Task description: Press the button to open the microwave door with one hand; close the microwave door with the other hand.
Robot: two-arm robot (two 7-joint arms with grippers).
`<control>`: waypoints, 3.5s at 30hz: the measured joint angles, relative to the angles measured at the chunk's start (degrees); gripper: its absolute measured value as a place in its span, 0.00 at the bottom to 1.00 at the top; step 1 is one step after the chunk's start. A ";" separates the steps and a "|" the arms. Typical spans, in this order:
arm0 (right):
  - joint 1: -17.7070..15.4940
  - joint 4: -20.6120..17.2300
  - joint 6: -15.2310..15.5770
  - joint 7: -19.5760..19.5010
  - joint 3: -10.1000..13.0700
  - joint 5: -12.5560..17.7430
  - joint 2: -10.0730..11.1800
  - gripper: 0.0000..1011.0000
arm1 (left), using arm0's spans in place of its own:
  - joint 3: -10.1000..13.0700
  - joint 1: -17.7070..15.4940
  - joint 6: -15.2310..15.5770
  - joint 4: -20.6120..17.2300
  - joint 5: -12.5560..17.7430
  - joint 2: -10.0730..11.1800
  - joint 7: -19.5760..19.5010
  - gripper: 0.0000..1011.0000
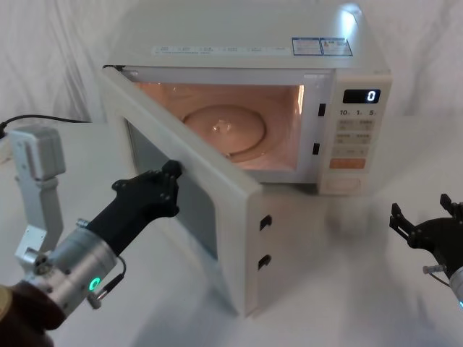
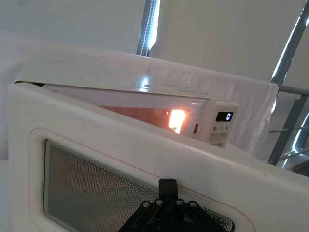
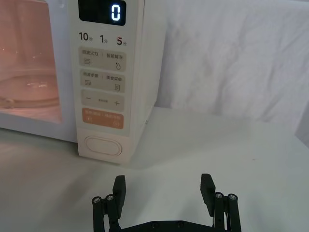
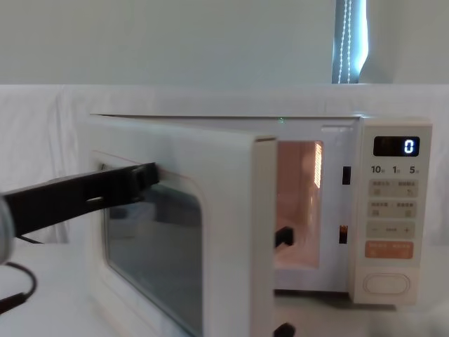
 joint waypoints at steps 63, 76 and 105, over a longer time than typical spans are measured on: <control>0.00 0.00 0.00 0.00 0.00 0.00 0.00 0.99 | 6.63 -23.40 -4.25 25.80 13.35 -14.57 3.76 0.00; 0.00 0.00 0.00 -0.01 0.00 0.00 0.00 0.99 | 6.09 -24.94 -4.84 28.94 14.44 -16.14 3.22 0.00; 0.01 0.00 0.00 0.00 0.00 0.00 0.00 0.99 | 6.13 -28.54 -5.77 34.07 16.42 -18.79 2.50 0.00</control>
